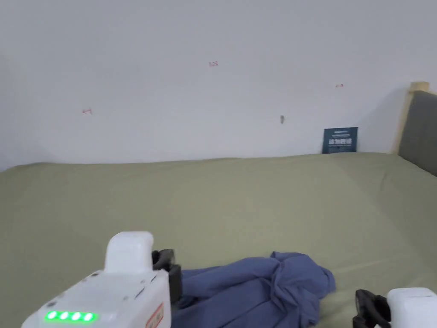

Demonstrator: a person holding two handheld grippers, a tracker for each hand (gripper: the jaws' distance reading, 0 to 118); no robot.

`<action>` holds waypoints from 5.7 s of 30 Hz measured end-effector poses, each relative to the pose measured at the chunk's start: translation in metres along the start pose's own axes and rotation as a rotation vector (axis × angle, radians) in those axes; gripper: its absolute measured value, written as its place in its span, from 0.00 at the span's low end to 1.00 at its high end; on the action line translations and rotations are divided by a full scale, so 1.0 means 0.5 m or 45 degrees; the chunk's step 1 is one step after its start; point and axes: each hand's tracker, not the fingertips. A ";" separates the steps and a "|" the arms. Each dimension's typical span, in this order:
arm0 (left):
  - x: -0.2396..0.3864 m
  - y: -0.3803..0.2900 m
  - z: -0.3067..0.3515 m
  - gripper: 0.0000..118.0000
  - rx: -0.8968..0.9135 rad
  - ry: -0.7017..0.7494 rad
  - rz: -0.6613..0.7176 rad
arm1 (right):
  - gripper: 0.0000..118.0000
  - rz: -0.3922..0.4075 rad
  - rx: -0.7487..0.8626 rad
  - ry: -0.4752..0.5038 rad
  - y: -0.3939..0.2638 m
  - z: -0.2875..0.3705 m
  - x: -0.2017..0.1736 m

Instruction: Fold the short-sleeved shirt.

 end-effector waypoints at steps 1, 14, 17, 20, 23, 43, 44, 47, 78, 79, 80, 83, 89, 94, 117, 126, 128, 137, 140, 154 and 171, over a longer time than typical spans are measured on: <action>-0.022 -0.010 0.047 0.00 0.037 0.026 0.008 | 0.05 0.006 0.017 -0.002 0.003 0.012 -0.007; -0.213 -0.078 0.205 0.00 0.063 0.288 0.082 | 0.05 0.019 0.075 0.069 0.003 0.060 -0.086; -0.221 -0.084 0.186 0.00 0.011 0.302 0.052 | 0.05 0.031 0.074 0.076 0.001 0.058 -0.094; -0.228 -0.095 0.157 0.00 -0.064 0.291 0.003 | 0.05 0.033 0.066 0.078 0.000 0.052 -0.093; -0.260 -0.117 0.093 0.00 -0.237 0.252 0.010 | 0.05 0.038 0.048 0.076 -0.004 0.039 -0.091; -0.351 -0.328 -0.248 0.76 -1.010 0.286 0.069 | 0.05 0.031 -0.231 0.041 -0.074 -0.053 -0.072; -0.348 -0.321 -0.239 0.56 -0.996 0.277 0.064 | 0.05 0.019 -0.243 0.036 -0.078 -0.055 -0.069; -0.346 -0.302 -0.218 0.02 -0.907 0.145 0.100 | 0.05 -0.015 -0.279 0.019 -0.086 -0.060 -0.055; -0.330 -0.291 -0.254 0.02 -0.917 0.069 0.062 | 0.73 -0.016 -0.959 -0.006 -0.084 -0.708 0.108; -0.332 -0.293 -0.258 0.02 -0.919 0.065 0.067 | 0.51 -0.018 -0.963 -0.016 -0.067 -0.700 0.102; -0.335 -0.291 -0.258 0.02 -0.922 0.061 0.067 | 0.13 -0.015 -0.959 -0.001 -0.058 -0.693 0.100; -0.348 -0.274 -0.248 0.02 -0.910 0.060 0.086 | 0.07 0.072 -0.827 -0.034 -0.018 -0.637 0.081; -0.396 -0.171 -0.182 0.02 -0.734 0.110 0.138 | 0.07 0.112 -0.664 0.015 0.092 -0.489 0.117; -0.416 -0.045 -0.116 0.02 -0.511 0.195 0.096 | 0.07 0.105 -0.520 0.019 0.188 -0.340 0.166; -0.402 0.318 -0.090 0.02 -0.171 0.346 0.032 | 0.07 0.005 -0.169 -0.082 0.408 -0.178 0.211; -0.397 0.430 -0.231 0.02 -0.112 0.405 0.008 | 0.07 -0.020 -0.109 -0.109 0.505 -0.322 0.214; -0.402 0.455 -0.265 0.02 -0.100 0.411 0.023 | 0.07 -0.036 -0.097 -0.117 0.533 -0.359 0.220; -0.405 0.504 -0.421 0.02 -0.064 0.435 0.060 | 0.07 -0.029 -0.056 -0.166 0.614 -0.510 0.213; -0.408 0.502 -0.469 0.02 -0.070 0.447 0.053 | 0.07 -0.026 -0.066 -0.185 0.622 -0.558 0.204; -0.436 0.218 -0.485 0.02 -0.328 0.401 0.062 | 0.07 0.020 -0.315 -0.157 0.334 -0.564 0.198; -0.459 -0.197 -0.120 0.02 -0.646 0.298 0.158 | 0.07 -0.080 -0.594 -0.079 -0.103 -0.147 0.228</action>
